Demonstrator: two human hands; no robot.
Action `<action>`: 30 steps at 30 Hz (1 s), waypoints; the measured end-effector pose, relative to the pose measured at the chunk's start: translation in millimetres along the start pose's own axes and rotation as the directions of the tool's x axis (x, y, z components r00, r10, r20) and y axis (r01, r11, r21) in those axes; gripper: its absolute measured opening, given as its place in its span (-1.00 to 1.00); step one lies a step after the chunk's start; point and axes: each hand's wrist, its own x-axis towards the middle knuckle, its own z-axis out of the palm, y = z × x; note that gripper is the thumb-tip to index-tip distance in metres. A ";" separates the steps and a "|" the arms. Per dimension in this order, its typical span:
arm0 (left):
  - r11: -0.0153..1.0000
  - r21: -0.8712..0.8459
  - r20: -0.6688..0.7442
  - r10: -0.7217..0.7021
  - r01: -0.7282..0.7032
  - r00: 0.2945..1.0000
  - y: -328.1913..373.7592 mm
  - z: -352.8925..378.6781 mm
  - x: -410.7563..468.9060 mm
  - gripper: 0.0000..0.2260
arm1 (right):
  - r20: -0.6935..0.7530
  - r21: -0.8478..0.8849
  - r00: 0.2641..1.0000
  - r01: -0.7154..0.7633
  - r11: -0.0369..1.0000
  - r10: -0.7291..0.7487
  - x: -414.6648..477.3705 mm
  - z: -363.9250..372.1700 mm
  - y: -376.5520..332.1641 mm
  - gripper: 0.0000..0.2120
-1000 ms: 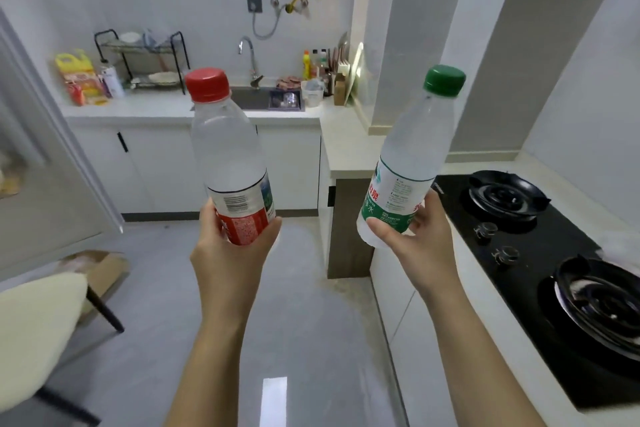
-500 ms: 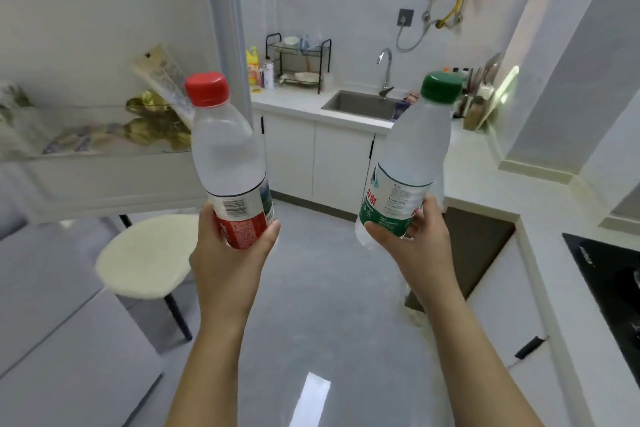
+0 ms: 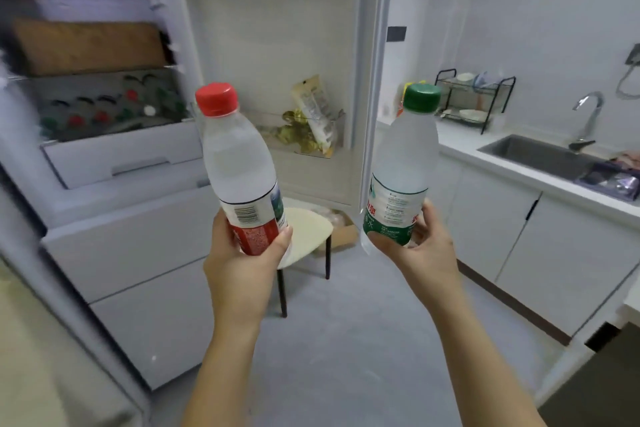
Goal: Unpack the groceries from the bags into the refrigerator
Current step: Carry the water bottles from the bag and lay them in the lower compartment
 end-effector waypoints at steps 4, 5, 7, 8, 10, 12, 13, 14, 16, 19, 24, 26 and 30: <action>0.998 0.062 -0.129 0.026 -0.018 0.991 8.8 -15.2 -20.5 -0.53 | 0.111 0.058 0.993 0.030 0.998 -0.036 3.2 8.4 -2.5 -0.35; 0.997 0.077 -0.160 0.033 -0.021 0.987 11.0 -19.9 -25.0 -0.54 | 0.136 0.082 0.989 0.039 0.996 -0.050 3.7 12.3 -4.3 -0.35; 0.994 0.107 -0.217 0.049 -0.027 0.975 15.4 -30.7 -32.3 -0.56 | 0.183 0.119 0.980 0.058 0.991 -0.079 4.9 22.4 -10.0 -0.35; 0.993 0.115 -0.241 0.056 -0.029 0.969 17.8 -36.4 -35.0 -0.56 | 0.206 0.136 0.974 0.064 0.989 -0.092 5.2 28.0 -13.5 -0.35; 0.992 0.123 -0.281 0.074 -0.041 0.957 22.1 -48.6 -36.5 -0.53 | 0.247 0.173 0.962 0.076 0.982 -0.118 6.3 40.7 -20.9 -0.36; 0.989 0.136 -0.313 0.098 -0.057 0.945 27.0 -61.5 -33.0 -0.50 | 0.281 0.195 0.948 0.095 0.976 -0.148 8.0 54.3 -30.6 -0.36; 0.987 0.148 -0.328 0.111 -0.065 0.938 29.9 -68.5 -29.6 -0.50 | 0.295 0.208 0.941 0.103 0.973 -0.163 9.0 61.6 -36.5 -0.36; 0.984 0.161 -0.340 0.128 -0.076 0.932 33.4 -75.6 -25.6 -0.50 | 0.306 0.220 0.935 0.111 0.969 -0.177 10.4 68.8 -42.3 -0.35; 0.977 0.186 -0.354 0.170 -0.109 0.920 40.3 -89.2 -16.1 -0.49 | 0.319 0.246 0.923 0.137 0.960 -0.213 13.9 83.6 -53.7 -0.35; 0.969 0.194 -0.361 0.216 -0.154 0.907 52.3 -109.1 2.8 -0.46 | 0.328 0.283 0.907 0.173 0.944 -0.264 19.9 106.7 -74.1 -0.38; 0.951 0.197 -0.340 0.295 -0.239 0.893 71.7 -138.9 40.0 -0.46 | 0.315 0.341 0.893 0.210 0.916 -0.322 33.0 147.9 -110.0 -0.40; 0.944 0.201 -0.327 0.315 -0.260 0.891 77.2 -149.2 54.8 -0.44 | 0.301 0.342 0.891 0.233 0.910 -0.341 37.7 163.7 -121.3 -0.41; 0.937 0.204 -0.320 0.338 -0.285 0.885 84.8 -166.4 82.1 -0.43 | 0.297 0.351 0.881 0.257 0.900 -0.368 45.3 191.2 -139.9 -0.43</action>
